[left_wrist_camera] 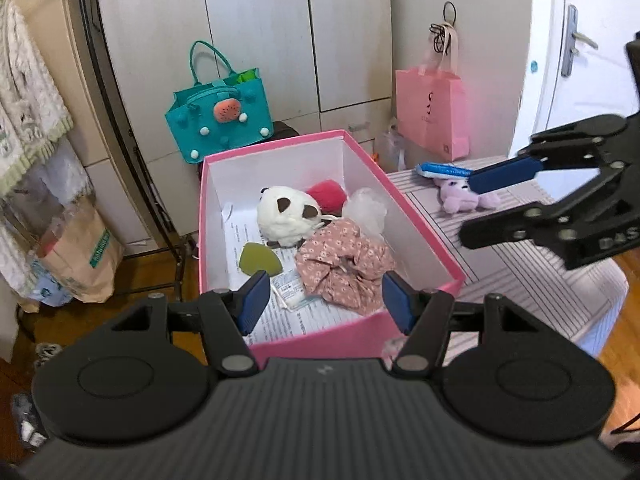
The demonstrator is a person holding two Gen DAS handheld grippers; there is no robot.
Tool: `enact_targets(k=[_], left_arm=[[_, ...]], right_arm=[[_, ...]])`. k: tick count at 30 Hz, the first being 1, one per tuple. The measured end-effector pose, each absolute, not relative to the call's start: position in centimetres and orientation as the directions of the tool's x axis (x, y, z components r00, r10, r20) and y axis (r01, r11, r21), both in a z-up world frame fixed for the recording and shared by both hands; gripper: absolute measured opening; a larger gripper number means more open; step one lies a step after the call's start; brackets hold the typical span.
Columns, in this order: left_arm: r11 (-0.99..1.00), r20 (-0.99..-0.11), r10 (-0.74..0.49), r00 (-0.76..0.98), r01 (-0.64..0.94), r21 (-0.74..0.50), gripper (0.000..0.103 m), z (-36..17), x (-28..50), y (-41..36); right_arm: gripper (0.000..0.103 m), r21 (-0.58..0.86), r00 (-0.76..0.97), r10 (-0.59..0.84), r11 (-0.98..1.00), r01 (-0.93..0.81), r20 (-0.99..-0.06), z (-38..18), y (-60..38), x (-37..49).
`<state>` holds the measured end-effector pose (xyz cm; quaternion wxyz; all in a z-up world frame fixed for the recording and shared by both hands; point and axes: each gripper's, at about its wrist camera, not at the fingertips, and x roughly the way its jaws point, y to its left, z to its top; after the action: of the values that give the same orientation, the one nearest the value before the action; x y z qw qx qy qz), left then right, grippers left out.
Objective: Organize soft objects
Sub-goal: 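Open the right tool to drop the scrunchie into the box while the left tool holds the ball, then withdraw both open tools from the pink box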
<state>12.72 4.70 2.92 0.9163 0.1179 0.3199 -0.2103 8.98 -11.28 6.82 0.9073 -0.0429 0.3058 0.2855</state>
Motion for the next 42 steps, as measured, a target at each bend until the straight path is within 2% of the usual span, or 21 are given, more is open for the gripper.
enact_targets(k=[5,11,17,20,23,34,35,36,37,42], left_arm=[[0.861,-0.658,-0.315,0.684,0.497,0.104,0.063,4.1,10.2,3.7],[0.832,-0.660,-0.348,0.665,0.544,0.110,0.072,4.7,7.5,2.8],[0.805,-0.678,-0.382,0.629,0.587,0.091,0.075,3.9,6.0,1.3],[0.784,-0.700,-0.398,0.593,0.616,0.076,0.077,3.5,5.7,0.3],[0.768,-0.708,-0.398,0.583,0.635,0.091,0.084,3.1,5.5,-1.0],[0.683,-0.683,-0.510,0.523,0.729,0.048,0.087,-0.3,6.5,-6.2],[0.684,-0.675,-0.513,0.531,0.728,0.053,0.087,-0.8,6.7,-6.6],[0.682,-0.668,-0.518,0.534,0.729,0.053,0.087,-1.2,6.9,-6.9],[0.679,-0.658,-0.532,0.532,0.733,0.044,0.087,-1.6,7.1,-7.2],[0.683,-0.623,-0.597,0.505,0.728,-0.064,0.096,-2.4,9.0,-8.9]], right_arm=[[0.062,0.066,0.672,0.494,0.829,-0.555,-0.552,8.4,-12.6,5.0],[0.068,0.029,0.690,0.495,0.823,-0.568,-0.528,9.3,-14.2,0.7],[0.069,0.021,0.694,0.471,0.835,-0.550,-0.544,8.4,-16.2,-2.6],[0.073,0.023,0.701,0.450,0.849,-0.527,-0.554,7.8,-17.4,-3.6],[0.083,0.025,0.717,0.421,0.870,-0.492,-0.555,6.9,-19.0,-4.5],[0.084,0.147,0.725,0.388,0.915,-0.375,-0.569,1.5,-24.5,-3.3],[0.085,0.157,0.723,0.391,0.915,-0.371,-0.570,0.9,-24.7,-3.1],[0.090,0.160,0.728,0.385,0.919,-0.362,-0.567,0.2,-24.9,-2.8],[0.095,0.152,0.737,0.371,0.925,-0.349,-0.565,-0.5,-25.2,-2.8],[0.096,0.055,0.770,0.245,0.963,-0.264,-0.590,-3.2,-25.3,-1.0]])
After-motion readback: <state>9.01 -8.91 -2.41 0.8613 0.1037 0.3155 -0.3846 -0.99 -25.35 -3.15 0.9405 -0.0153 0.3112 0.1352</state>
